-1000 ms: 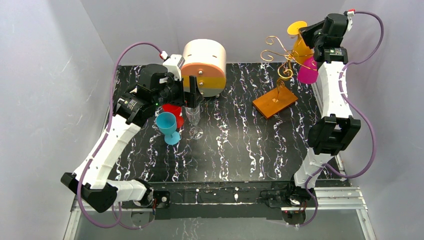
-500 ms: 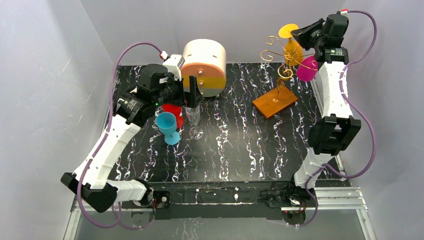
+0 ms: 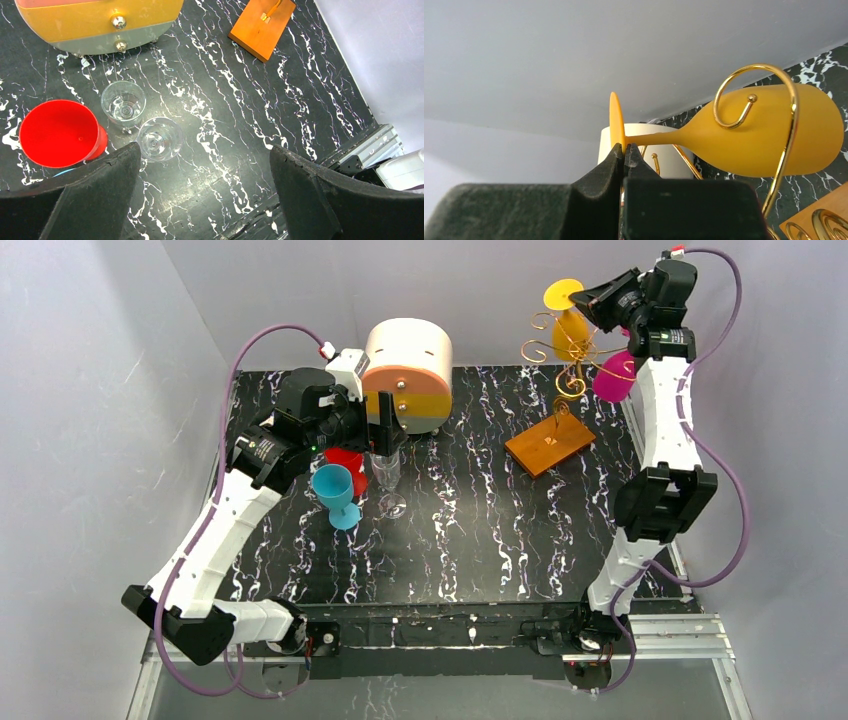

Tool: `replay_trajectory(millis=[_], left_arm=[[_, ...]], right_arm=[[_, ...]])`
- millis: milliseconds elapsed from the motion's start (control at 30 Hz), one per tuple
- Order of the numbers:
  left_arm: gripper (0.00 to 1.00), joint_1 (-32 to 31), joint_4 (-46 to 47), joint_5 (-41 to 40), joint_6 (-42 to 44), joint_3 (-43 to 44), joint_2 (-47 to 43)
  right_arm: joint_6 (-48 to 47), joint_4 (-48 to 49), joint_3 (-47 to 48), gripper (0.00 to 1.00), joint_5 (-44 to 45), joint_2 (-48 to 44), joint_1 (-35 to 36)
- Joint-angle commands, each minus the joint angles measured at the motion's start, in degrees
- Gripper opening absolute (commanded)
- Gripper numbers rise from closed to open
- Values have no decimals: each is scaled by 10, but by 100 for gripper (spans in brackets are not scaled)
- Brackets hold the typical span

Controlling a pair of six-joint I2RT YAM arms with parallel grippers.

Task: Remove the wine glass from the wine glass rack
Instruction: Pick up the wine glass from the wine rack, then place the wine glass at the center of the board.

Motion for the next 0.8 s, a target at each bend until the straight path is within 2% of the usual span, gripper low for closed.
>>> replay_trajectory(millis=[0,767], left_arm=[[98,-1,-10,2,-3,23,-7],[98,-1,-12,-1,-3,31,-5]], right_arm=[[9,34,33,1,-58,13,0],[61,148,132,1,-259,102,11]])
